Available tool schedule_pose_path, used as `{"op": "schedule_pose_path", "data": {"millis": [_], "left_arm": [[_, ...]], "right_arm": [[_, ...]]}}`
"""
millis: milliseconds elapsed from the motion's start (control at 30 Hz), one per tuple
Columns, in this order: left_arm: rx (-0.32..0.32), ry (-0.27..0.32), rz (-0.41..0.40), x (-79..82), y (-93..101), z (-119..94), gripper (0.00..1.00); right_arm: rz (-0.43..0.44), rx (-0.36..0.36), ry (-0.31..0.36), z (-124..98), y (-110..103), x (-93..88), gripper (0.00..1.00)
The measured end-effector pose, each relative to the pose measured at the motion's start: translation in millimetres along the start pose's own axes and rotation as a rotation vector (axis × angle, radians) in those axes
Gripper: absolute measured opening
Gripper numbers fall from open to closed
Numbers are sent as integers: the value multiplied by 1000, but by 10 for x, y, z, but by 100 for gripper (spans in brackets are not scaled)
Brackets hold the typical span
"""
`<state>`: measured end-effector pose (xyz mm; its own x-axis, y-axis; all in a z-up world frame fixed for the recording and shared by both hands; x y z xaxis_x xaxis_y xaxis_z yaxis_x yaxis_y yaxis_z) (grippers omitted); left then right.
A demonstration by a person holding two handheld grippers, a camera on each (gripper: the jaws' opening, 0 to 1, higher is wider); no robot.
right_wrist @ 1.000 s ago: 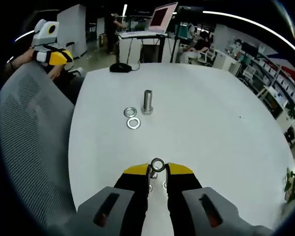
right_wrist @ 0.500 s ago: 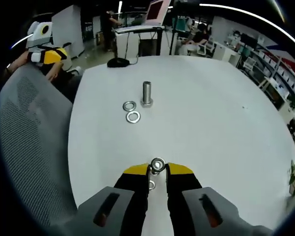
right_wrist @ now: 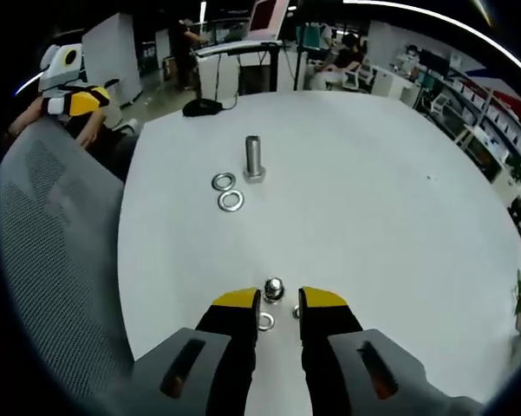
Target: Place the washer onto the threaded stud by aligning its center hole with the stud, sliding it down to the base, and recovering from edge contact or off-axis alignment until the washer reaches the visible bottom stop.
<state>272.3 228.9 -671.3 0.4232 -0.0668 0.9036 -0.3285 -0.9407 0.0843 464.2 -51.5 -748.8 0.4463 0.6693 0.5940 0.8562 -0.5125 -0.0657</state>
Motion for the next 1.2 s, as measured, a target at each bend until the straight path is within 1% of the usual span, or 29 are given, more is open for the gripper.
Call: {"op": "schedule_pose_path", "data": {"millis": [200,633,667,700,867,1200], "left_arm": [[-1,-2,0,-1,1,0,7],[-1,-3,0,-5,-5,-2,7],[-1,-4,0,-5,-4,-2,7],[-1,-4,1,-5,-4,-2,7],[-2,-6,1,-4,0,-3,7],[-2,-9,1,-1,5,-2,7]], "right_arm": [[10,0,-36,35,5,-110,19],[31,24,-95,148,-25,-258,19],[43,29,-97,161,-22,-273,19],[74,38,-97,176,-26,-297,19],[99,40,-104,221,-18,-350,19],[104,21,-126,295,-25,-433,19]]}}
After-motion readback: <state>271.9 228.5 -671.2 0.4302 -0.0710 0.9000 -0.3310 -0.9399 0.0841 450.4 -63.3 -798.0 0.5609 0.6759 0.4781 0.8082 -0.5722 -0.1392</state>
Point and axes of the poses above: the point that each gripper's makers call its tool centre point, and the gripper's own axes: z roughly forward along the fingers, y roughly to its right, x roughly out of its top, the point moved 8 cm from there along -z, roughly backward along the fingers, and after that the axes turned 12 degrees about z, right-handed, at the moved point
